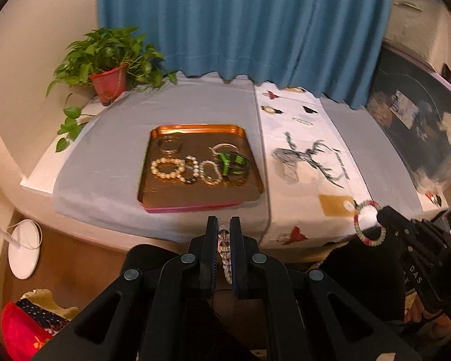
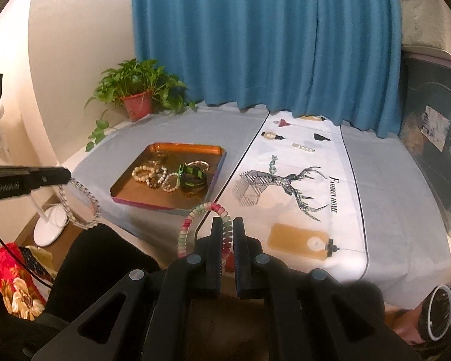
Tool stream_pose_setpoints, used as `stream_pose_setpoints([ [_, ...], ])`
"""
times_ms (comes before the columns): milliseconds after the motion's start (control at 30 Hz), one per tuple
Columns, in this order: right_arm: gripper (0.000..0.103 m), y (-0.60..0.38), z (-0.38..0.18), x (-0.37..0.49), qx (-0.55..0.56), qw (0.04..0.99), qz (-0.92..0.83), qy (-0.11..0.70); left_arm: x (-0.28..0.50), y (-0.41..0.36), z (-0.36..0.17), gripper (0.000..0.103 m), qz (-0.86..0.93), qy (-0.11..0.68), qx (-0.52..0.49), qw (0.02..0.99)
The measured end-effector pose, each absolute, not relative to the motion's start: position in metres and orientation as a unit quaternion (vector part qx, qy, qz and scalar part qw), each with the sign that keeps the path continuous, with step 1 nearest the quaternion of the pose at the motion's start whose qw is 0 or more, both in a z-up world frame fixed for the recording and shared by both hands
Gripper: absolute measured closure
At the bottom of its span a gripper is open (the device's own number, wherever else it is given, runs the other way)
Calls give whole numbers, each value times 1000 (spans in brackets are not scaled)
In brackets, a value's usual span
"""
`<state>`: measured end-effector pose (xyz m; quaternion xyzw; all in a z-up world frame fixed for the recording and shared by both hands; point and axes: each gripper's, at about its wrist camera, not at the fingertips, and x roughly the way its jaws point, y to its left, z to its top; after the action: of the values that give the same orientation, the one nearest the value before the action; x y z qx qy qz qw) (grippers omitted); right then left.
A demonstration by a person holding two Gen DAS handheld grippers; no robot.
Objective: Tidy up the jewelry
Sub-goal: 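Carry the pastel and crystal bracelets over the copper tray, then open both tools to drop the bracelets into the tray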
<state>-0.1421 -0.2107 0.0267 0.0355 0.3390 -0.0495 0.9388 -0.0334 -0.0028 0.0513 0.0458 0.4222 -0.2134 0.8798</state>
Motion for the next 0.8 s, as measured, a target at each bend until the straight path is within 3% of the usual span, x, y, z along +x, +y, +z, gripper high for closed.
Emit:
stream_pose_setpoints([
  [400,96,-183,11,-46,22,934,15,357,57,12,39,98,-177,426,27,887],
  [800,96,-155,-42,66,16,916,69,395,145,-17,-17,98,-174,457,45,871],
])
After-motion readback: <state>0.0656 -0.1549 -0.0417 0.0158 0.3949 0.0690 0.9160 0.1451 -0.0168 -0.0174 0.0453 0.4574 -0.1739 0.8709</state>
